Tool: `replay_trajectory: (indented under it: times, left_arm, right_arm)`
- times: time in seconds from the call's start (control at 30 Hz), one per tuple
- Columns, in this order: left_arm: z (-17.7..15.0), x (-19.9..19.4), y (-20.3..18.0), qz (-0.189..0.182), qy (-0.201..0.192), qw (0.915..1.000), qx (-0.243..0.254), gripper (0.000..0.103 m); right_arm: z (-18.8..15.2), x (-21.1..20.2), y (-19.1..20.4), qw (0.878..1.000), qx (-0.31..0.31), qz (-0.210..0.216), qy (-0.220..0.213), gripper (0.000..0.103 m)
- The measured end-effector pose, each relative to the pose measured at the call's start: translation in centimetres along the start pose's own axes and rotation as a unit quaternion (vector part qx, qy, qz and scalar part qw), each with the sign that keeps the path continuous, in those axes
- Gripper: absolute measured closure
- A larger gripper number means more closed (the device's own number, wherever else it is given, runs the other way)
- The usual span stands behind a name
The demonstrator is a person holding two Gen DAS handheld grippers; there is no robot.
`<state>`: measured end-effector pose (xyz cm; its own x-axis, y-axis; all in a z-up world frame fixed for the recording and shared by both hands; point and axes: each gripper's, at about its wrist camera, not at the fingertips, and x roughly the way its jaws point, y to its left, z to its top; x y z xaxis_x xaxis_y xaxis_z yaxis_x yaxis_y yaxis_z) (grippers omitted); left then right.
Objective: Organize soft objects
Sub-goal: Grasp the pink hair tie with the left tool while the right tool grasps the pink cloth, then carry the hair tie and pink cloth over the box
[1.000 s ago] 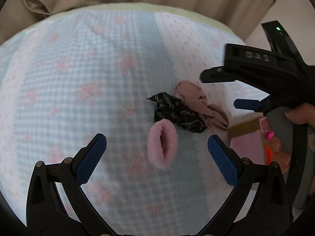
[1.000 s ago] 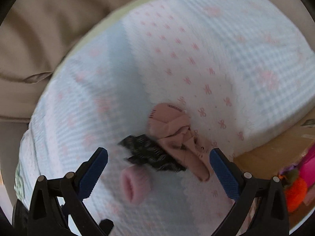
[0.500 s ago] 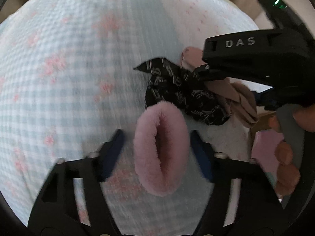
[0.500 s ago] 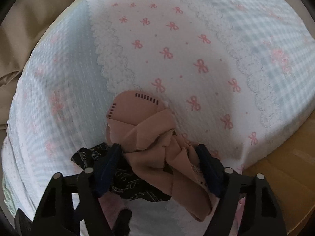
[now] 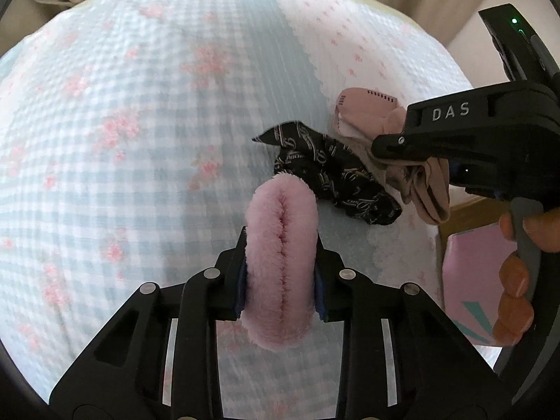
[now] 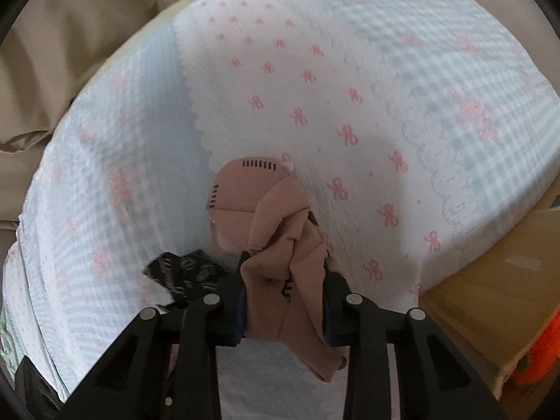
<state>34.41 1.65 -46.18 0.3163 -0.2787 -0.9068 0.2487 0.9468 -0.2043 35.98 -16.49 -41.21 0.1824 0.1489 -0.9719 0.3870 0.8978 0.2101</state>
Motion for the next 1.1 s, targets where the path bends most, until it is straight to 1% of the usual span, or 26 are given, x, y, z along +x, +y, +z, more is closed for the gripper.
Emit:
replay_trajectory:
  times: [0.13, 0.3, 0.37, 0.4, 0.5, 0.57, 0.6, 0.63, 0.7, 0.83, 1.0, 1.1]
  left_arm:
    - [0.0, -2.3, 0.0, -0.001, -0.014, 0.9999, -0.002, 0.077]
    - [0.0, -6.5, 0.3, -0.001, -0.040, 0.9992, -0.002, 0.077]
    - [-0.3, -9.0, 0.7, -0.001, -0.052, 0.9986, -0.004, 0.077]
    - [-0.2, -9.9, 0.7, -0.001, -0.056, 0.9984, -0.005, 0.077]
    - [-0.8, -13.8, 0.4, -0.002, -0.072, 0.9974, -0.006, 0.077]
    - [-1.0, -16.5, -0.1, -0.003, -0.080, 0.9968, -0.004, 0.077]
    - [-1.0, -17.7, -0.4, -0.004, -0.082, 0.9966, -0.003, 0.077]
    - [-1.4, -19.2, -0.8, -0.004, -0.084, 0.9964, 0.000, 0.077]
    - [-1.6, -21.2, -1.3, -0.007, -0.086, 0.9963, 0.002, 0.077]
    - [-2.5, -25.8, -2.7, -0.018, -0.096, 0.9952, -0.002, 0.077]
    - [-2.9, -29.5, -5.2, -0.022, -0.111, 0.9935, 0.015, 0.077]
    - [-2.9, -31.1, -7.5, -0.025, -0.121, 0.9919, 0.029, 0.077]
  right_arm:
    - [-0.1, -2.7, 0.8, 1.000, -0.010, 0.012, -0.021, 0.074]
    - [-0.5, -7.0, 1.4, 0.998, -0.021, 0.027, -0.046, 0.074]
    - [-0.7, -8.7, 1.7, 0.998, -0.024, 0.033, -0.054, 0.074]
    - [-1.1, -9.7, 2.4, 0.997, -0.027, 0.036, -0.059, 0.074]
    - [-2.3, -12.8, 3.0, 0.996, -0.037, 0.043, -0.072, 0.074]
    - [-3.3, -14.7, 3.2, 0.995, -0.040, 0.047, -0.078, 0.074]
    - [-4.2, -16.3, 3.1, 0.995, -0.042, 0.051, -0.081, 0.074]
    - [-4.4, -17.0, 3.2, 0.994, -0.044, 0.053, -0.082, 0.074]
    - [-6.0, -19.7, 2.8, 0.994, -0.050, 0.058, -0.084, 0.074]
    - [-8.7, -23.9, 2.7, 0.992, -0.065, 0.064, -0.091, 0.074]
    - [-11.4, -28.1, 1.1, 0.989, -0.079, 0.072, -0.104, 0.074]
    - [-12.2, -30.1, -0.4, 0.987, -0.086, 0.075, -0.114, 0.074]
